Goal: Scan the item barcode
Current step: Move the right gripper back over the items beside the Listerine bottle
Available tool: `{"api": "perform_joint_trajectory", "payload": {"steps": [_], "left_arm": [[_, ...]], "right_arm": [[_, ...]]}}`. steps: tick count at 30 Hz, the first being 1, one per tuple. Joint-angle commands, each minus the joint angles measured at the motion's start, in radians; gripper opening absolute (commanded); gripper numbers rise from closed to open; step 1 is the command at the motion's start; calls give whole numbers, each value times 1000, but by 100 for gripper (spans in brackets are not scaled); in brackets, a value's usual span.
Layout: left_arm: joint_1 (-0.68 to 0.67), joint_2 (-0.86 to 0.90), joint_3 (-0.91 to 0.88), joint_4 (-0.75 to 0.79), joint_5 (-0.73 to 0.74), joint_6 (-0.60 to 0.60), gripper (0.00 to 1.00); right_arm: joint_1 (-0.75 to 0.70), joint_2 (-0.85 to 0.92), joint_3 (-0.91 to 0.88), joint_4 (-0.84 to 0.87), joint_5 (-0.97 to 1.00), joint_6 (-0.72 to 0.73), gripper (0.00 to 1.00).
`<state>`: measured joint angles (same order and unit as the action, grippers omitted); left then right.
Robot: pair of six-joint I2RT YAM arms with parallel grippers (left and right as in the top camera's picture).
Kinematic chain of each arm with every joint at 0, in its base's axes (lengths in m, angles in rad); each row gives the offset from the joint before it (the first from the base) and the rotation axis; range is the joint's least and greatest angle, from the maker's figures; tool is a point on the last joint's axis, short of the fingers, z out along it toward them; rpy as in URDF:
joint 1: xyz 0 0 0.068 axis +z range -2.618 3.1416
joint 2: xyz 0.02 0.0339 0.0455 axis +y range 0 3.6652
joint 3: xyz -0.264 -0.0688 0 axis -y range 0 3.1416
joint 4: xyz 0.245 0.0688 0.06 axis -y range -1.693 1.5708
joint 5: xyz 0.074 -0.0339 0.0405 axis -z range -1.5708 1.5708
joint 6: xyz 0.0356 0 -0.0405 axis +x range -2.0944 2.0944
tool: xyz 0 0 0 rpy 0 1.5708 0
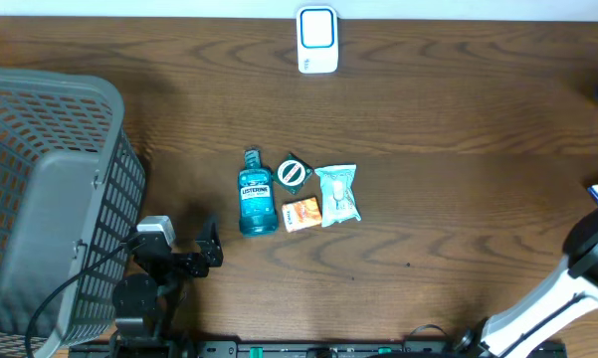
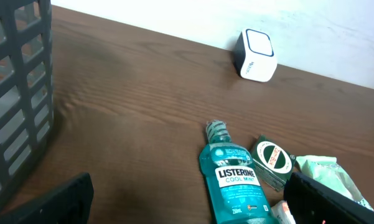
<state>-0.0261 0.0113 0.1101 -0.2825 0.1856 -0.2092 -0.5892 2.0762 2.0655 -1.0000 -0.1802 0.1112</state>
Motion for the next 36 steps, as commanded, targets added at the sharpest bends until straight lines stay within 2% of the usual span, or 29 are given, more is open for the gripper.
{"api": "perform_joint_trajectory", "payload": {"steps": [1, 6, 13, 18, 21, 24, 29, 32, 36], "left_arm": [[5, -1, -14, -28, 13, 6, 98], [5, -1, -14, -28, 13, 6, 98], [5, -1, -14, -28, 13, 6, 98], [5, -1, -14, -28, 13, 6, 98], [5, -1, -14, -28, 13, 6, 98], [5, -1, -14, -28, 13, 6, 98], [5, -1, -14, -28, 13, 6, 98], [5, -1, -14, -28, 13, 6, 98], [5, -1, -14, -28, 13, 6, 98]], "right_arm": [[101, -131, 14, -93, -114, 186, 99], [287, -174, 14, -261, -179, 232, 99], [550, -159, 12, -357, -175, 215, 99], [751, -159, 12, -406, 29, 212, 99], [879, -159, 12, -425, 197, 283, 99], [1044, -157, -8, -425, 395, 376, 99], [1185, -156, -117, -389, 483, 391, 99], [1236, -156, -254, -290, 583, 435, 99], [1252, -155, -393, -213, 582, 448, 99]]}}
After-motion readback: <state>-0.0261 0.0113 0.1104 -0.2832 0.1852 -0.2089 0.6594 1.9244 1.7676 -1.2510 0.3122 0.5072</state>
